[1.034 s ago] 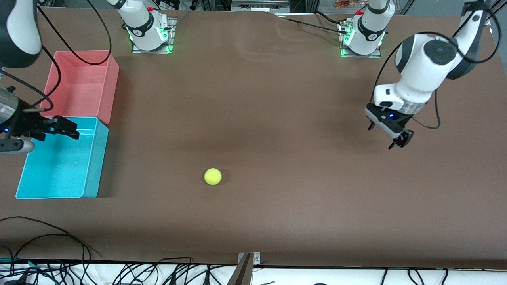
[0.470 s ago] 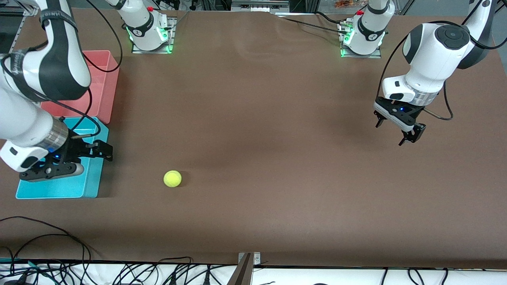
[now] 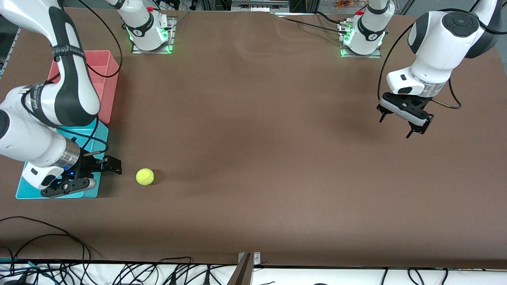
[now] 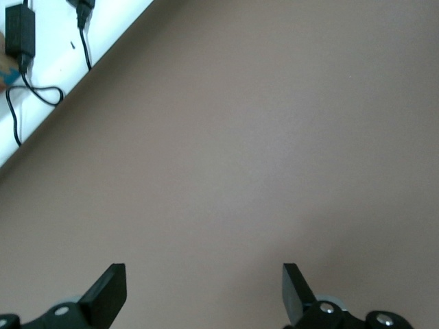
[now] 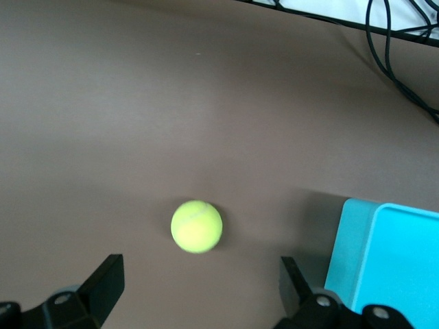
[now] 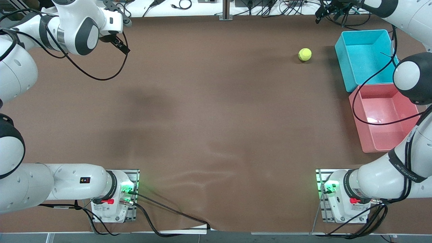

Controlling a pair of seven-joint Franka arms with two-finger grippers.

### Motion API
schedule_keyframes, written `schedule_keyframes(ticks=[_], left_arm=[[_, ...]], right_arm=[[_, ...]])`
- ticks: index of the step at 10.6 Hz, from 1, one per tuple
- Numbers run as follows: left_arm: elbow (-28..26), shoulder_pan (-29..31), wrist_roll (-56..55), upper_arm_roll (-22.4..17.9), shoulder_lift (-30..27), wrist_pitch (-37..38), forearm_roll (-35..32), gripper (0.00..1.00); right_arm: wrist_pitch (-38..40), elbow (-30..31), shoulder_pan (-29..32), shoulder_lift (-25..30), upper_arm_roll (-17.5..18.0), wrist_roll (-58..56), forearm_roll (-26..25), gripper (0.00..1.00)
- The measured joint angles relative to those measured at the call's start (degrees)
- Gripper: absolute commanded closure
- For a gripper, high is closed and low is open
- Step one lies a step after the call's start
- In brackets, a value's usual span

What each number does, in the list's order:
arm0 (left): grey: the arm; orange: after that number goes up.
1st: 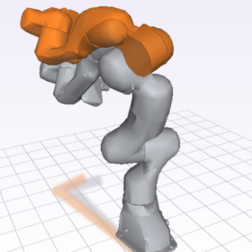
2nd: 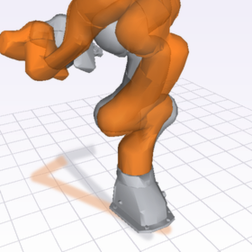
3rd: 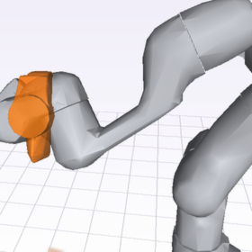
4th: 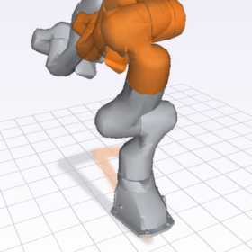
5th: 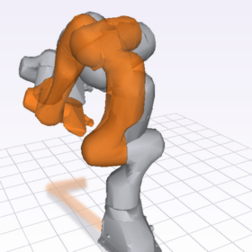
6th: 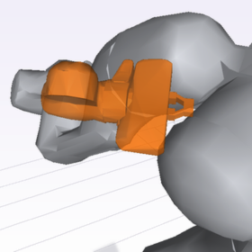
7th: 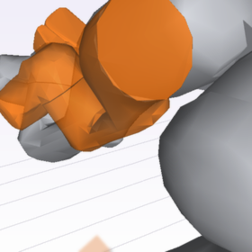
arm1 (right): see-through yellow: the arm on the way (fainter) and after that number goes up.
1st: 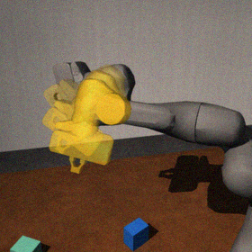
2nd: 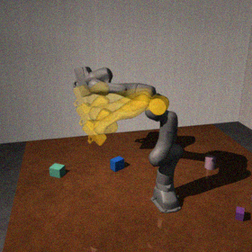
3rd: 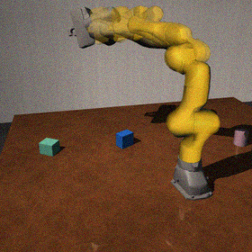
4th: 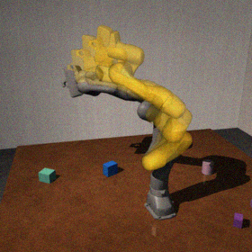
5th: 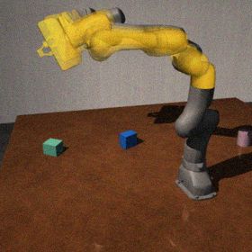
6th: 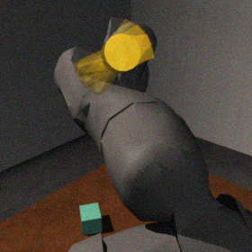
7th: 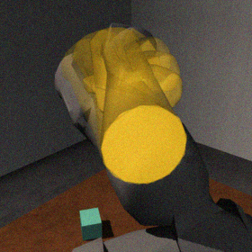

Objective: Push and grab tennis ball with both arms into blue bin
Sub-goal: 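Push the ball with the left gripper while the right gripper reaches toward it, then grasp the ball with the right gripper while the left gripper withdraws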

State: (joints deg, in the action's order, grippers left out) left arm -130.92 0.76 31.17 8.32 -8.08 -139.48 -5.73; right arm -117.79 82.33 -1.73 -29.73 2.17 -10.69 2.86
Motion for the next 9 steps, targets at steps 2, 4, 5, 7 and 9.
schedule_keyframes(ticks=[2, 4, 5, 7, 9], left_arm=[[1.37, 0.02, -4.82, -0.04, -0.68, 4.58, 0.0, 0.0], [4.64, -0.01, -10.2, -0.04, -1.16, 12.47, 0.0, 0.0], [6.77, -0.02, -12.43, -0.04, -1.33, 16.69, 0.0, 0.0], [10.05, -0.03, -15.32, -0.04, -1.43, 22.19, 0.0, 0.0], [11.14, -0.02, -17.18, -0.05, -1.68, 24.4, 0.0, 0.0]], right_arm=[[-3.06, 0.96, 0.85, -1.61, 0.0, -1.4, 0.39, 0.0], [-6.5, 2.61, 0.86, -2.48, 0.01, -1.58, 0.4, 0.0], [-8.02, 3.45, 0.85, -3.14, 0.01, -1.6, 0.4, 0.0], [-9.24, 4.07, 0.85, -4.51, 0.01, -2.48, 0.4, 0.0], [-9.3, 4.53, 1.34, -5.21, -0.24, -5.34, 0.4, 0.0]])
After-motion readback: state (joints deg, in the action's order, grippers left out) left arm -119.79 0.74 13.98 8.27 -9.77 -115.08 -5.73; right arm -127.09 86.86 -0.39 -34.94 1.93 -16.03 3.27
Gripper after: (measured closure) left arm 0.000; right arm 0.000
